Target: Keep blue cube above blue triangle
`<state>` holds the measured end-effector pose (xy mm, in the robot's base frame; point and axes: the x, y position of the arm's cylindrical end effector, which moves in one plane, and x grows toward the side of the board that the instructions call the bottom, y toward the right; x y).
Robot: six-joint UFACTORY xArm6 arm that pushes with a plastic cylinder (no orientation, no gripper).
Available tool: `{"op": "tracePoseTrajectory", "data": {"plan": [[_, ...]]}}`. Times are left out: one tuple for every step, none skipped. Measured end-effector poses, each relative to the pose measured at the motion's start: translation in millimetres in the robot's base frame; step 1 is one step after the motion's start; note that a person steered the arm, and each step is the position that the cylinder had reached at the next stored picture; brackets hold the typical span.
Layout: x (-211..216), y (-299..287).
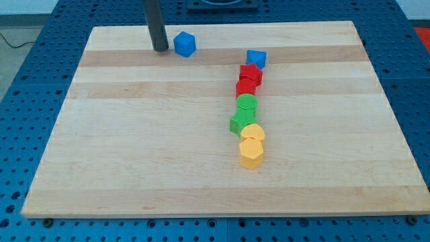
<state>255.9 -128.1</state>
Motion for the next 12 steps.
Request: {"op": "tracePoseTrajectory", "data": {"plan": [[-3,37],[-3,85],[-4,90],[-3,56],[19,47],[27,68],[27,104],[27,132],[25,128],[15,123],[14,138],[14,156]]}}
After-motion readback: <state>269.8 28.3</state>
